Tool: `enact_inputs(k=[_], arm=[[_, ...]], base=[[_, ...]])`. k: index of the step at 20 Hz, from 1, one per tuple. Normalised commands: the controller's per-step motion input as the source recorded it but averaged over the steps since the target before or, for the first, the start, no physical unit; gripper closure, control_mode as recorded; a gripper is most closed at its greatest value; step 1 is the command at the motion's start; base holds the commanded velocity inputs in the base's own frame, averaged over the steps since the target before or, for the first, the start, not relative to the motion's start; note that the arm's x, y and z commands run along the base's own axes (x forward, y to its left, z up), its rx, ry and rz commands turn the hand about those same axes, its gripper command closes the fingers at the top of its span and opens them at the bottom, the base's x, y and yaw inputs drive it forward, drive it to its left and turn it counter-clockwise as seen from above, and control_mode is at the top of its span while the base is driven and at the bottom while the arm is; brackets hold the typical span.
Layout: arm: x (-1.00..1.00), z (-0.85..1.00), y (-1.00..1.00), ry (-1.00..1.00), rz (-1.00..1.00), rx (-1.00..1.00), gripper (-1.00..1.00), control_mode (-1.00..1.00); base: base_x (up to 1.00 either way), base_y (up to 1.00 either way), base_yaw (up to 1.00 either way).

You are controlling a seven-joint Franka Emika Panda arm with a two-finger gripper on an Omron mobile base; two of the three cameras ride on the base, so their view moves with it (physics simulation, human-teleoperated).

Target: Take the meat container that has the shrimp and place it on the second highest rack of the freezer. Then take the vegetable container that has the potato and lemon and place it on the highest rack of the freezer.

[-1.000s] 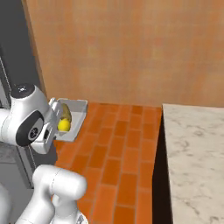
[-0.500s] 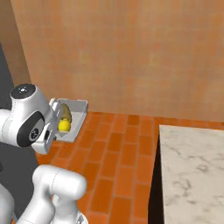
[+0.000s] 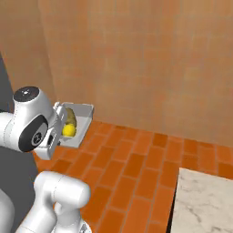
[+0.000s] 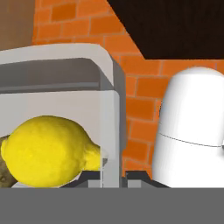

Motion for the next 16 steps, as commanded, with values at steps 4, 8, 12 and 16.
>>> enact_inputs(k=[4,8,12,16], arm=[[0.0,0.0,0.0,0.0,0.0,0.0,1.0,1.0],[0.0,0.0,0.0,0.0,0.0,0.0,1.0,1.0],[0.0,0.0,0.0,0.0,0.0,0.0,1.0,1.0],[0.0,0.0,0.0,0.0,0.0,0.0,1.0,1.0]], base=[[0.43,-0.21,0.79],[0.38,-0.21,0.86],[0.37,-0.18,0.87],[0.37,-0.18,0.87]])
